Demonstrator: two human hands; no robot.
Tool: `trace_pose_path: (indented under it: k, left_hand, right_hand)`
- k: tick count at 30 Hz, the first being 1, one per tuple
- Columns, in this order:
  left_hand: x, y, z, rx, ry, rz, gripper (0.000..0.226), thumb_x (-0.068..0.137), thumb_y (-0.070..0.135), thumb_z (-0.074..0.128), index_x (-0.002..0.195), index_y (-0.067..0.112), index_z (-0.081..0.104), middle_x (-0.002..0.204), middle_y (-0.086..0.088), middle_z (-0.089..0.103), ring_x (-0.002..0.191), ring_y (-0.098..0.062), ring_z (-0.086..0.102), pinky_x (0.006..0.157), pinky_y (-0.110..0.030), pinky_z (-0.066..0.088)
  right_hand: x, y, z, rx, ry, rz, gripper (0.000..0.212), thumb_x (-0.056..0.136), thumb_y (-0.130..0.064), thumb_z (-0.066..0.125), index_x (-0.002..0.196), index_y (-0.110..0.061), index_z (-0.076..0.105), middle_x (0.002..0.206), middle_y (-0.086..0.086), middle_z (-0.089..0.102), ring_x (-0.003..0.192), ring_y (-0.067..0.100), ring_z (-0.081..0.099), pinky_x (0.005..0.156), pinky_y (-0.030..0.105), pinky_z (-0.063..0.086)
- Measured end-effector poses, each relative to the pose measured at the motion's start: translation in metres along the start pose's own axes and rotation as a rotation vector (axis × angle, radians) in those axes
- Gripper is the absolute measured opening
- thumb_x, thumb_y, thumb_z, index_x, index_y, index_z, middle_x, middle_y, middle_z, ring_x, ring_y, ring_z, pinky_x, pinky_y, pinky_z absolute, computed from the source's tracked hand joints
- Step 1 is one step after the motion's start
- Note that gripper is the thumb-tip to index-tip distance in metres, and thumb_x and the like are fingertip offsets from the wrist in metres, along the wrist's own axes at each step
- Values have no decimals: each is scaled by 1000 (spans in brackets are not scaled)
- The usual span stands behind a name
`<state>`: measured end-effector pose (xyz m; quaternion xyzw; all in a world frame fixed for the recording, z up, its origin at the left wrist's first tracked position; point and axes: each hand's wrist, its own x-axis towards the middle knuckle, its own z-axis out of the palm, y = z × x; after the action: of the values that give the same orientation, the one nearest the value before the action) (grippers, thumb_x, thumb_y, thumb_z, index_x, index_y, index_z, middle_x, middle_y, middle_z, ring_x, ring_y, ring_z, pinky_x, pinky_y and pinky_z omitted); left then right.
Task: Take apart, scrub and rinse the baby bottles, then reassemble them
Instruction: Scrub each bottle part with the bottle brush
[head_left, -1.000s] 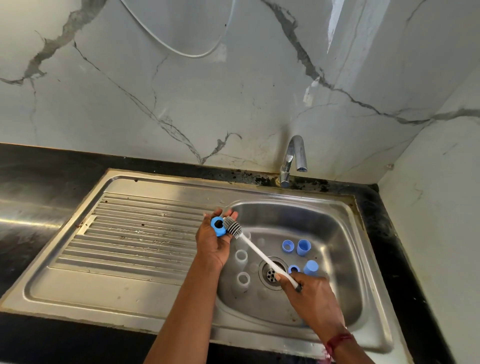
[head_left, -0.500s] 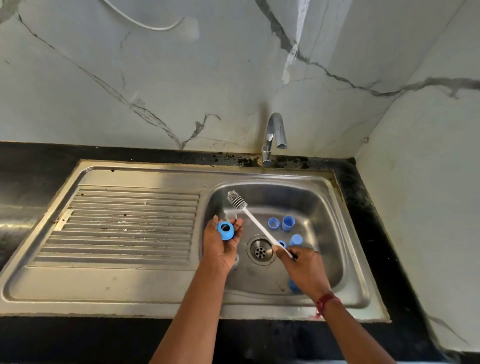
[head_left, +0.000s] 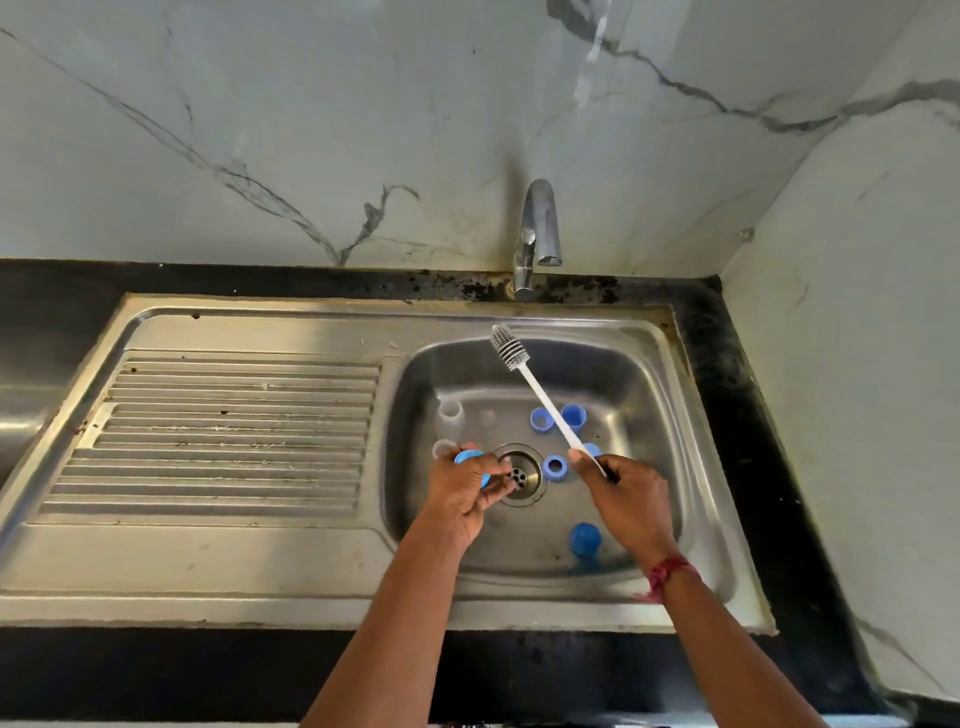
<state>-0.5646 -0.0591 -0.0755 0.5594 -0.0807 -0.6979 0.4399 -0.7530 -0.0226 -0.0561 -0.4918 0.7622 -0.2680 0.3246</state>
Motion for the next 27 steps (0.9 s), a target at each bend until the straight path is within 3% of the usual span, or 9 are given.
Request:
trace_pose_path:
  k: [2, 5, 9, 12, 14, 17, 20, 23, 27]
  left_hand:
    - [3, -6, 6, 60, 15, -33, 40, 76, -25, 59, 94, 8, 46, 74, -13, 60, 79, -34, 67, 78, -52, 60]
    - [14, -23, 18, 209, 47, -54, 48, 72, -23, 68, 102, 8, 47, 85, -16, 65, 76, -32, 70, 66, -45, 62]
    - [35, -49, 33, 602, 84, 22, 44, 66, -7, 71, 95, 21, 51, 94, -9, 63, 78, -25, 62, 61, -35, 56]
    - [52, -57, 43, 989, 53, 91, 46, 66, 8, 76, 106, 20, 57, 93, 2, 63, 83, -17, 61, 70, -32, 56]
    - [63, -63, 47, 1154, -15, 89, 51, 73, 9, 75, 119, 18, 55, 102, 0, 61, 89, -17, 59, 72, -28, 49]
    - [79, -74, 49, 1324, -68, 57, 58, 77, 12, 75, 130, 20, 54, 121, -5, 62, 106, -20, 60, 79, -24, 46]
    - [91, -86, 52, 1493, -72, 20, 59, 78, 18, 78, 132, 22, 56, 128, -5, 62, 114, -22, 61, 90, -30, 53]
    - [95, -95, 52, 1687, -58, 82, 49, 83, 28, 74, 129, 23, 59, 133, -5, 59, 112, -23, 62, 88, -34, 53]
    - [101, -104, 51, 1741, 5, 98, 44, 97, 32, 58, 140, 24, 50, 150, -7, 43, 119, -27, 58, 94, -41, 53]
  right_hand:
    - [5, 6, 0, 5, -20, 14, 62, 88, -60, 58, 63, -3, 56, 57, 13, 53, 49, 13, 40, 48, 24, 34]
    - [17, 14, -2, 15, -42, 27, 65, 88, -61, 58, 66, 1, 54, 56, 11, 48, 50, 11, 38, 48, 25, 31]
    - [40, 25, -3, 32, -51, 47, 63, 87, -61, 59, 69, -1, 59, 54, 5, 48, 51, 14, 41, 51, 29, 34]
    - [55, 33, -4, 49, -83, 37, 54, 88, -59, 59, 77, -7, 70, 53, 7, 52, 50, 17, 46, 52, 32, 41]
    - [65, 36, -5, 40, -105, 25, 49, 89, -57, 60, 79, -10, 72, 58, 11, 57, 53, 25, 50, 53, 35, 45]
    - [78, 36, -6, -37, -142, -13, 49, 91, -55, 59, 75, -10, 71, 59, 7, 60, 53, 19, 51, 47, 22, 37]
    - [92, 36, -5, -98, -182, -51, 50, 93, -52, 59, 68, -9, 66, 58, 6, 60, 50, 10, 43, 51, 15, 36]
    - [102, 35, -2, -101, -211, -54, 53, 92, -52, 59, 61, -10, 59, 49, -2, 50, 46, 7, 39, 49, 14, 36]
    - [115, 35, 7, -44, -225, -74, 53, 90, -54, 61, 52, -19, 50, 43, -7, 44, 45, 6, 42, 44, 14, 33]
